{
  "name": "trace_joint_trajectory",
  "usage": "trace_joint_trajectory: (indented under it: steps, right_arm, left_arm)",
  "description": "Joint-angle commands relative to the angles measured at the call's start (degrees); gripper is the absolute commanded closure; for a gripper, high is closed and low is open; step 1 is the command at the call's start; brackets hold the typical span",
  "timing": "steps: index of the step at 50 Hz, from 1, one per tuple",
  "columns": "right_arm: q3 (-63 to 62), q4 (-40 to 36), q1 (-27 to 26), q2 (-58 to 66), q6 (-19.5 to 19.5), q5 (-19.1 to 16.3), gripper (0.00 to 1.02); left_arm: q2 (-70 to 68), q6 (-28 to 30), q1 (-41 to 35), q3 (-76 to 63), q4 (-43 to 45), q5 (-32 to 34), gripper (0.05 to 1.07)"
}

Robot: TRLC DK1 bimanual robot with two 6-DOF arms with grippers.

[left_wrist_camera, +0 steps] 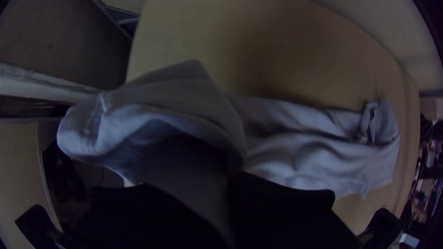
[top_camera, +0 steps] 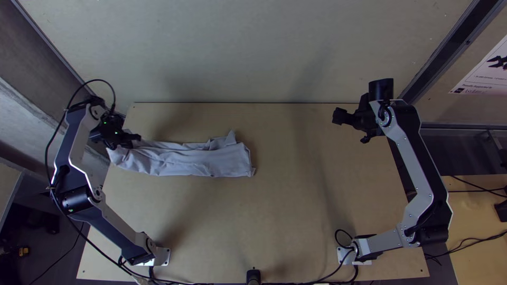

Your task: Fold the t-shirt

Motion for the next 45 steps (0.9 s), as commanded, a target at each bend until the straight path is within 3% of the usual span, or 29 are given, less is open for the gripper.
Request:
trace_joint_trajectory:
  steps: [1,22,45]
  right_arm:
    - [-1.50,0.31,-0.79,-1.80,1.25,-0.33,0.04]
    - [-1.67,0.31,-1.94,-2.67,1.69,-0.33,0.04]
    - [-4.40,0.31,-3.52,-4.26,1.69,-0.33,0.04]
  left_arm:
    - [-4.03,-0.80,-4.55,1.37,-3.75,-0.20,1.04]
    - [-4.12,-11.08,-23.36,2.25,-6.74,-11.28,1.04]
    - [6.43,-22.95,-40.06,9.45,-8.76,-12.68,1.04]
